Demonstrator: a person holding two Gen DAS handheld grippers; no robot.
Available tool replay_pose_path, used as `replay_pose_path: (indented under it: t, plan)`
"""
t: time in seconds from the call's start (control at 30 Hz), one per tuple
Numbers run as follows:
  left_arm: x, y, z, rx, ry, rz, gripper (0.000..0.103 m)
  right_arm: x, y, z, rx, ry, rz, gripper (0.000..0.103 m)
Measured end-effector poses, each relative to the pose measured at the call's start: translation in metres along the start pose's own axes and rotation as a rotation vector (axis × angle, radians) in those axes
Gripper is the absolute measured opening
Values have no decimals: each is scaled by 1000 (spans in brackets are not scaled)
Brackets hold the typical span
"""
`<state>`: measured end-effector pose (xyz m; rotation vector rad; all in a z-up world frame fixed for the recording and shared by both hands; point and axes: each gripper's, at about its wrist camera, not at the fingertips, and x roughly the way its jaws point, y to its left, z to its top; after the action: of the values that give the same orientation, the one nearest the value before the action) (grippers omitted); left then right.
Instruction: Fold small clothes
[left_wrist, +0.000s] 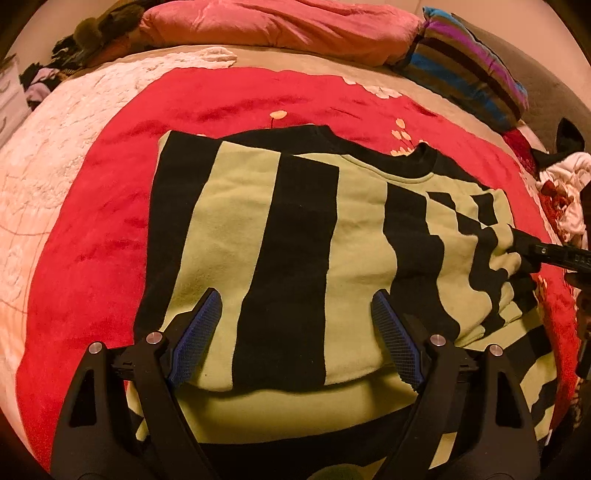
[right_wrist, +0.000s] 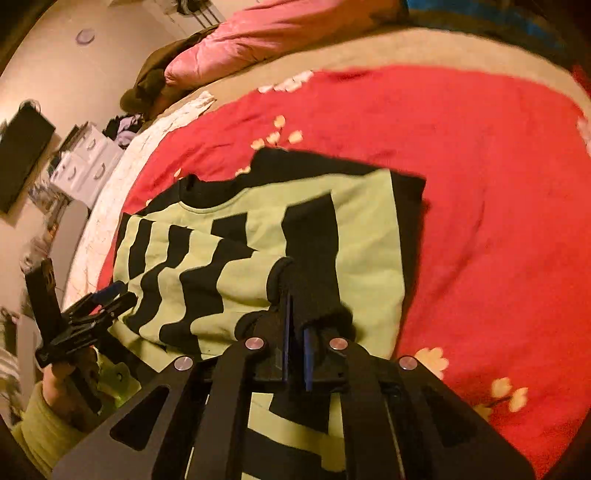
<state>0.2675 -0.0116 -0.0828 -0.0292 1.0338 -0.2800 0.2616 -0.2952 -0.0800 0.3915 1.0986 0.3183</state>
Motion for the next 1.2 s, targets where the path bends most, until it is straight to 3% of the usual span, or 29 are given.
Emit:
replay_pose_path:
  t: [0.03, 0.17, 0.23, 0.3, 0.37, 0.4, 0.43, 0.47, 0.5, 0.57, 0.83, 0.93, 1.0, 1.2]
  plan:
    - [0, 0, 0, 1, 1, -3, 76, -1, -5, -2, 25, -11, 28, 14]
    - [-8, 2, 1, -18, -6, -13, 76, -18, -28, -15, 144, -73, 261, 55]
    - [-11, 3, 3, -45, -15, -32, 80, -20, -30, -21, 145, -74, 317, 58]
    - [-10, 2, 2, -47, -12, -28, 80, -14, -29, -24, 128, -41, 300, 65]
    - [-7, 0, 1, -29, -5, -14, 80, -7, -27, -28, 110, -9, 274, 65]
    - [-7, -1, 1, -21, -4, -10, 80, -6, -27, -30, 101, -11, 270, 59]
    - [-6, -2, 0, -10, -2, -5, 80, -6, -24, -32, 83, -20, 260, 49]
    - [-6, -2, 0, -7, 0, -4, 80, -5, -22, -34, 66, -14, 247, 25]
    - [-5, -1, 0, -7, 1, -5, 80, -1, -20, -37, 51, 11, 195, 13]
    - [-4, 1, 1, -12, 2, -8, 80, 4, -24, -41, 67, 50, 154, 10]
    - [-6, -1, -4, 15, -7, 3, 80, -2, -25, -49, 113, 27, 158, 10]
    - [-15, 3, -5, -12, -18, -24, 81, -13, -19, -53, 112, 4, 162, 18]
    - [-21, 6, -7, -29, -23, -35, 83, -20, -17, -55, 100, -18, 171, 31]
    - [-49, 12, -23, -53, -57, -46, 86, -49, -4, -66, 67, -97, 172, 44]
